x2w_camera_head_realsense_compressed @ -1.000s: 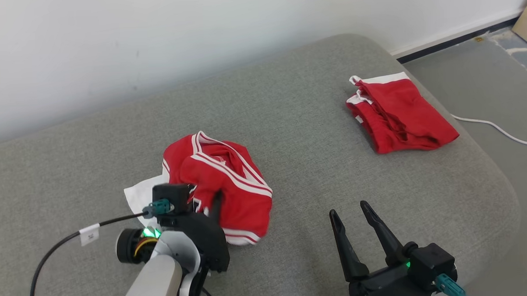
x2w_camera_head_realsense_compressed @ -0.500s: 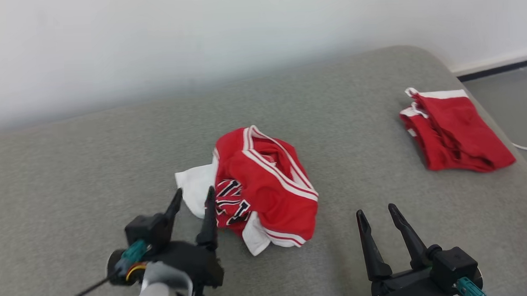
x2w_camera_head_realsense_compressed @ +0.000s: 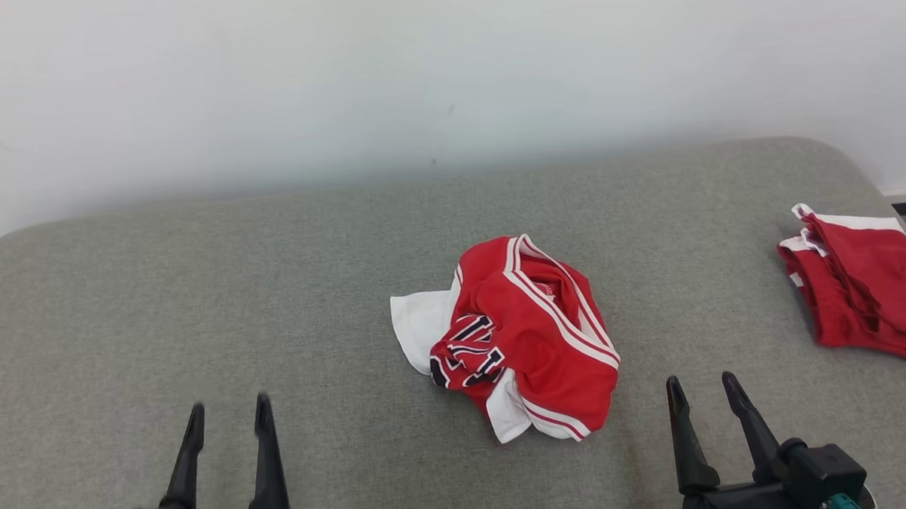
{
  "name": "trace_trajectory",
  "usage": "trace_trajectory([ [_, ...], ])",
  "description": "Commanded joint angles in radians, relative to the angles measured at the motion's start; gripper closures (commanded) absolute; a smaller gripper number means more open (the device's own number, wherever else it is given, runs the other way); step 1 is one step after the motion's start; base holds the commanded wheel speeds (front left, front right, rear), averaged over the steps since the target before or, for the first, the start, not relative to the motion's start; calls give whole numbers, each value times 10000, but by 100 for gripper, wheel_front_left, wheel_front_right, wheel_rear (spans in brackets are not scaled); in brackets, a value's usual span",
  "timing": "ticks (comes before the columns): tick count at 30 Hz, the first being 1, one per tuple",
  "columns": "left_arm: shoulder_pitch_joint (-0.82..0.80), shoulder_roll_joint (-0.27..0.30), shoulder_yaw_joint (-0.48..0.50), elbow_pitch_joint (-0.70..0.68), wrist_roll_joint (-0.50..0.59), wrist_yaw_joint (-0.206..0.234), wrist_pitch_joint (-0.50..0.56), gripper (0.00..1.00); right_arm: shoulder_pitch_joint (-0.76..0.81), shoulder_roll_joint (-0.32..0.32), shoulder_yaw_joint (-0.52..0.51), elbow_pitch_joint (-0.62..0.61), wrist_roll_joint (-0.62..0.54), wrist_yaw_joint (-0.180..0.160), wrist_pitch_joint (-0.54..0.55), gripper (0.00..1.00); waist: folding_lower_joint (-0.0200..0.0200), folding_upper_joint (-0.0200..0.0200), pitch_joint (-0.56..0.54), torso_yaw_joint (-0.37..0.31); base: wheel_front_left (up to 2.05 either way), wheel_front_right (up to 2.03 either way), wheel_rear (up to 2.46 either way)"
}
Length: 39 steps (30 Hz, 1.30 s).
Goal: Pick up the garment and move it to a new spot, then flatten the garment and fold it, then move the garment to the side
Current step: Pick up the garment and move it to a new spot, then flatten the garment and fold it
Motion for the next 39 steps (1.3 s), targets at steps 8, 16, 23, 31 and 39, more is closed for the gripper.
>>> trace_trajectory([
  [8,1713,-285,1239,-112,891,-356,-26,0,393,19,-293,286,-198,-25,-106,0,1,0,-338,213,0,0,0],
  [16,2166,-438,1789,363,1272,-829,-27,0,695,19,-832,273,-365,-25,55,0,1,0,-377,304,0,0,0],
  [23,2101,-463,1700,995,1473,-1283,-28,0,737,21,-973,219,-411,-25,246,0,1,0,-348,289,0,0,0],
  [31,1874,-445,1670,1213,1707,-1440,-28,0,724,19,-927,187,-355,-25,319,0,1,0,-349,218,0,0,0],
  [39,1783,-499,1679,1280,1762,-1497,-28,0,584,21,-844,269,-294,-25,253,0,1,0,-269,176,0,0,0],
])
